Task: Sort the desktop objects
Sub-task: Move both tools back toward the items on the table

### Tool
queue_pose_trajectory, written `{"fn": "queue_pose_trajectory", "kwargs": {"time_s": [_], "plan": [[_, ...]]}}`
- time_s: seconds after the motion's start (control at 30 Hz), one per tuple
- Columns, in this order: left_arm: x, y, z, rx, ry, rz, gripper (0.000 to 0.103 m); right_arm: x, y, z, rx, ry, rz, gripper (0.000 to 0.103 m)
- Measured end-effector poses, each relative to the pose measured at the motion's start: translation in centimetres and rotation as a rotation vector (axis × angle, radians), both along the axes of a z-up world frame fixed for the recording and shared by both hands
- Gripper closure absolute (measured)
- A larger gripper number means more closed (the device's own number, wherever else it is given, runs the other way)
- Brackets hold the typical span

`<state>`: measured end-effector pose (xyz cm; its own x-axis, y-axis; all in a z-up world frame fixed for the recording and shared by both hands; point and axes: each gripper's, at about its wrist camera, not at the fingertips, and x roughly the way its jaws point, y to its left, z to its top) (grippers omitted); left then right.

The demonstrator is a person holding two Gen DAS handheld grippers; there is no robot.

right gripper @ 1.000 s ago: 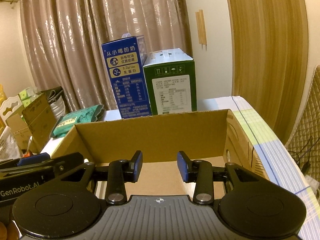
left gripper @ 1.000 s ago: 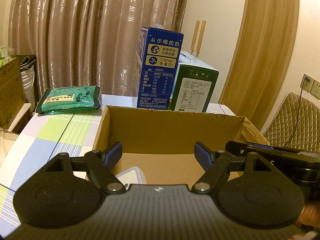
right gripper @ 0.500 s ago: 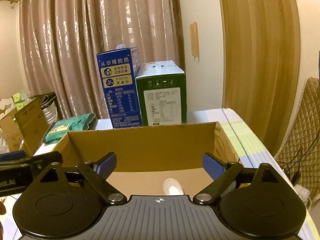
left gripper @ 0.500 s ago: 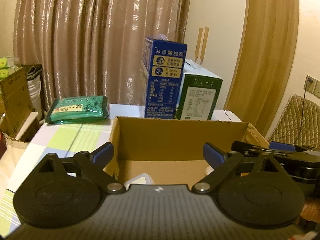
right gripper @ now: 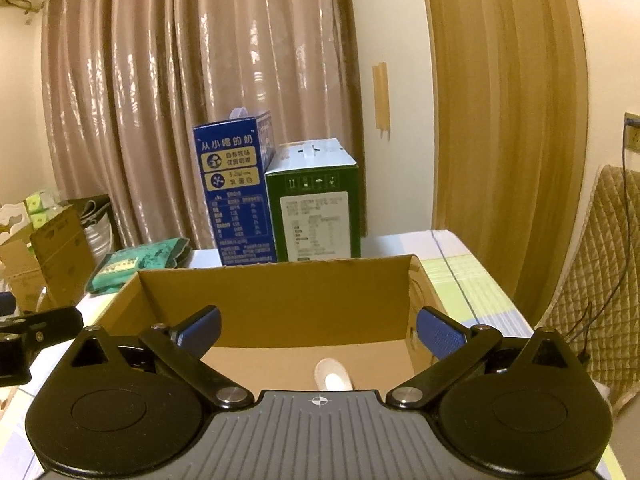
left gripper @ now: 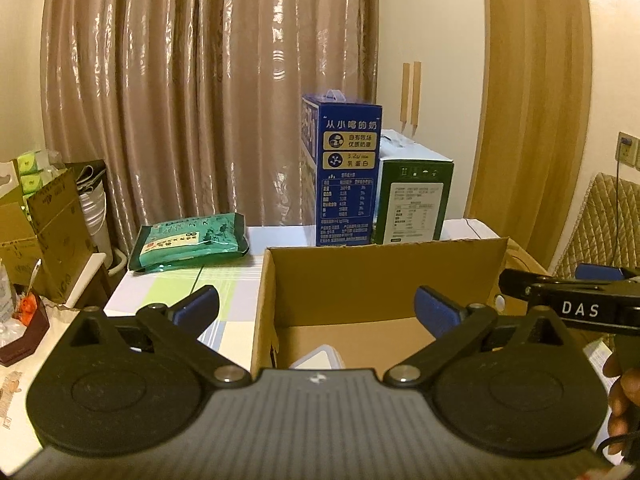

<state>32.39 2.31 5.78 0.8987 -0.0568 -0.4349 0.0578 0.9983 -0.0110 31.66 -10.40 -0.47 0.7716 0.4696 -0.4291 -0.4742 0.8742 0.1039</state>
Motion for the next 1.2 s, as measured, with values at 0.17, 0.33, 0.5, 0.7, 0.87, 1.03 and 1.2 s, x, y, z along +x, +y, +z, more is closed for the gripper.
{"fn": "queue_pose_trajectory", "kwargs": {"time_s": [0.17, 0.33, 0.5, 0.7, 0.87, 1.03, 1.2], "plan": [[-2.6, 0.0, 0.2, -0.001, -0.003, -0.011, 0.001, -2.1, -2.8, 0.2, 0.021, 0.018, -0.016, 0.002], [-6.4, 0.9, -0.1, -0.025, 0.019, -0.002, 0.001, -4.7, -5.8, 0.4, 0.054, 0.044, -0.037, 0.002], [-10.4, 2.1, -0.2, -0.06, 0.031, 0.042, 0.001, -8.3, -8.5, 0.1, 0.078, 0.074, -0.04, 0.002], [-15.5, 2.6, -1.4, -0.093, 0.063, 0.053, 0.001, -13.5, -11.4, -1.3, 0.098, 0.1, -0.021, 0.002], [-18.8, 2.5, -3.6, -0.086, 0.125, 0.056, 0.001, -18.4, -12.3, -2.9, 0.008, 0.053, 0.028, 0.002], [-21.0, 1.9, -6.1, -0.089, 0.199, 0.058, 0.001, -21.4, -13.0, -5.8, -0.049, 0.129, 0.048, 0.002], [-22.2, 1.9, -7.5, -0.092, 0.231, 0.062, 0.001, -22.3, -12.1, -7.4, -0.109, 0.132, 0.089, 0.002]]}}
